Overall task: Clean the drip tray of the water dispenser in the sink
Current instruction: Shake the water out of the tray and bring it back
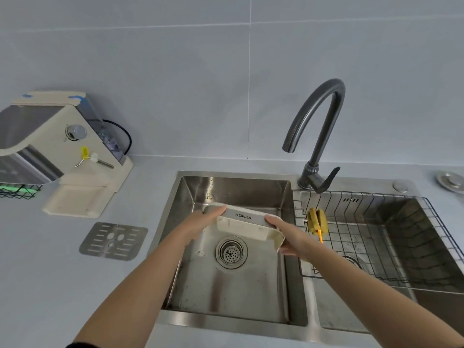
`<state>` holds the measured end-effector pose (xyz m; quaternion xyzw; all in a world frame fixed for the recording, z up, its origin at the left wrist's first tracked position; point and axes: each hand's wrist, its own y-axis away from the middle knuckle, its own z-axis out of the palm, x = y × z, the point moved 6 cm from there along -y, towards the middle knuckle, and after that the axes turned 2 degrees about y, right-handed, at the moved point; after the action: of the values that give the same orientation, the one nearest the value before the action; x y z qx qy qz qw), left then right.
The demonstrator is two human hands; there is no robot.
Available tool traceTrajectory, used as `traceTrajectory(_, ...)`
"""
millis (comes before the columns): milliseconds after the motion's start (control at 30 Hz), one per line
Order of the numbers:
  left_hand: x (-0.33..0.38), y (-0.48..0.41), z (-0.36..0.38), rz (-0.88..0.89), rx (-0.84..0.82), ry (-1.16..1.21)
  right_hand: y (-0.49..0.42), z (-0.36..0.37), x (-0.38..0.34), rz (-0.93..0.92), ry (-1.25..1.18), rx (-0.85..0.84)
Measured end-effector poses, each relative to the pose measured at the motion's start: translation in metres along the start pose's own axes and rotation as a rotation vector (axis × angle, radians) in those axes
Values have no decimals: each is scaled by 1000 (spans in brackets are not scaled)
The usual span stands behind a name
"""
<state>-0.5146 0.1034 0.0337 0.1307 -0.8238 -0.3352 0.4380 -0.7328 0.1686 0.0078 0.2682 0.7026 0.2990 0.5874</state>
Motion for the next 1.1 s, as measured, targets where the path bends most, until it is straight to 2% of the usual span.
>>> traceTrajectory(133, 9, 5, -7, 145, -13, 144, 12, -9, -21, -186, -129, 15)
traceTrajectory(233, 9, 9, -10, 215, -24, 384, 10, -15, -23, -234, -301, 19)
traceTrajectory(367, 4, 20, -12, 316, -36, 615, 15, -8, -29, -343, -375, -9)
traceTrajectory(533, -16, 24, -19, 326, 45, 639, 23, 3, -30, -507, -258, -61)
traceTrajectory(900, -49, 47, -50, 341, 156, 548, 29, 40, -29, -601, -231, -164)
traceTrajectory(1100, -76, 43, -94, 339, 59, 490, 27, 93, -37, -592, -229, -181)
